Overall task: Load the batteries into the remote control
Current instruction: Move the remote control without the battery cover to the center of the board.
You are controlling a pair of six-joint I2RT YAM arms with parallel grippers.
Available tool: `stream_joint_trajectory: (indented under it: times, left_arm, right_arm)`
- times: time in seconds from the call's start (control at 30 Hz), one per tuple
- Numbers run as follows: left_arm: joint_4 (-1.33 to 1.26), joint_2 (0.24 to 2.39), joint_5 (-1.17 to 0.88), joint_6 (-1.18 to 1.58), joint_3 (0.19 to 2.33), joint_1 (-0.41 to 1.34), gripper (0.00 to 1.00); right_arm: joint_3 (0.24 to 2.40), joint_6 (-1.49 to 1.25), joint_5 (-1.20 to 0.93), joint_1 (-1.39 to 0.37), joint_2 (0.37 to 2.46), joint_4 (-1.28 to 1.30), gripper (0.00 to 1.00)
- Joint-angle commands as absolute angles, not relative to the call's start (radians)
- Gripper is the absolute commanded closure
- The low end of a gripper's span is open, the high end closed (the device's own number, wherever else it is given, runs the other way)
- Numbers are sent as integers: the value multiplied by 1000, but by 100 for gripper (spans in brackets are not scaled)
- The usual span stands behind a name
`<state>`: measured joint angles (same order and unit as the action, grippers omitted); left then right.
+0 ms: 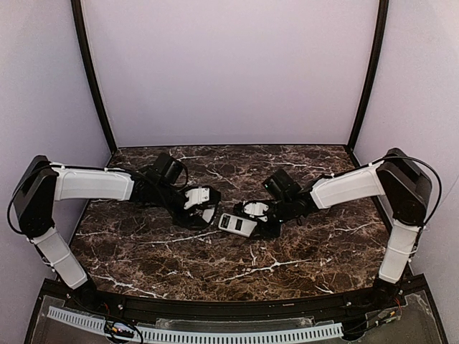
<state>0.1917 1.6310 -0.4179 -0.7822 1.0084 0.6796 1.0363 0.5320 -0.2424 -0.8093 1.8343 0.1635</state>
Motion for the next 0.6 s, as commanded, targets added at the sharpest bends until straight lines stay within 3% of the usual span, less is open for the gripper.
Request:
stream_joint_trajectory:
  times: [0.0, 0.37, 0.57]
  left_arm:
    - [250, 1705, -505, -826, 1077, 672, 73]
    - [322, 1851, -523, -889, 1200, 673, 73]
    - [312, 1860, -516, -895, 1185, 673, 73]
  right_arm:
    - [1062, 622, -308, -803, 1852, 137, 74]
    - [1104, 631, -333, -805, 1883, 199, 72]
    - [1120, 628, -330, -811, 1869, 229, 52]
